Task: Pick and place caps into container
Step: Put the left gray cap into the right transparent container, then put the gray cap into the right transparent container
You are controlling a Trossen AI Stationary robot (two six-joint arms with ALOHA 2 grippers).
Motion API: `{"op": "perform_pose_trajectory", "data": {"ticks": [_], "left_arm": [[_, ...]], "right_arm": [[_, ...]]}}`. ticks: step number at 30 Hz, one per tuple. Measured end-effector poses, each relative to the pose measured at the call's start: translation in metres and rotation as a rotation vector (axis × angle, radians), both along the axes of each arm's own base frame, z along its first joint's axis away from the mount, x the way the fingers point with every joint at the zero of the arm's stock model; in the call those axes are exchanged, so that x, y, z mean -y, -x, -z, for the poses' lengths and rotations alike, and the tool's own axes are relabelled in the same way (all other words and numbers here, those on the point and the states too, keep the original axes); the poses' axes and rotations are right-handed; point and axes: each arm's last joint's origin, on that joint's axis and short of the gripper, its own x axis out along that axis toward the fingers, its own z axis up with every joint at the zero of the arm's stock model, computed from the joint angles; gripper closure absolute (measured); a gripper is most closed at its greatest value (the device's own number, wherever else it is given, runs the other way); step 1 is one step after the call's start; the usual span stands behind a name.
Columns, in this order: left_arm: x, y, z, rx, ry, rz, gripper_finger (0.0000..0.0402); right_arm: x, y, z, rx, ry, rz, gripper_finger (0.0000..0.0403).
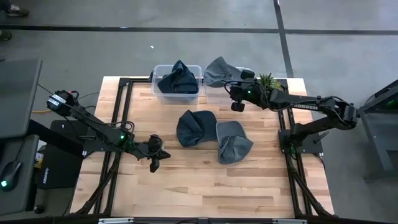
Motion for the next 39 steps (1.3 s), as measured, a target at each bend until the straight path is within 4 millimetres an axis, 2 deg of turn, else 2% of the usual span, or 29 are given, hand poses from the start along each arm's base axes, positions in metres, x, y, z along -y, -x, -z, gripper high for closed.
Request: {"op": "perform_pose_trajectory", "data": {"ticks": [7, 16, 23, 30, 34, 39], "left_arm": [[0.000, 0.000, 0.000, -0.001, 0.004, 0.000, 0.0401], [0.000, 0.000, 0.000, -0.001, 0.004, 0.000, 0.0401], [0.000, 0.000, 0.000, -0.002, 0.006, 0.003, 0.0401], [0.000, 0.000, 0.000, -0.003, 0.006, 0.004, 0.0401], [0.000, 0.000, 0.000, -0.003, 0.007, 0.004, 0.0401], [0.000, 0.000, 0.000, -0.003, 0.007, 0.005, 0.0401]], "right_arm": [[0.000, 0.001, 0.001, -0.004, -0.004, 0.031, 0.0310], [-0.002, 0.002, 0.004, -0.007, -0.051, 0.013, 0.0308], [-0.011, -0.002, 0.004, -0.002, -0.058, -0.011, 0.0307], [-0.016, -0.001, 0.005, -0.056, -0.004, 0.076, 0.0307], [-0.023, 0.002, -0.003, 0.027, -0.062, 0.052, 0.0307], [-0.041, 0.015, -0.023, 0.177, -0.134, 0.056, 0.0307]]}}
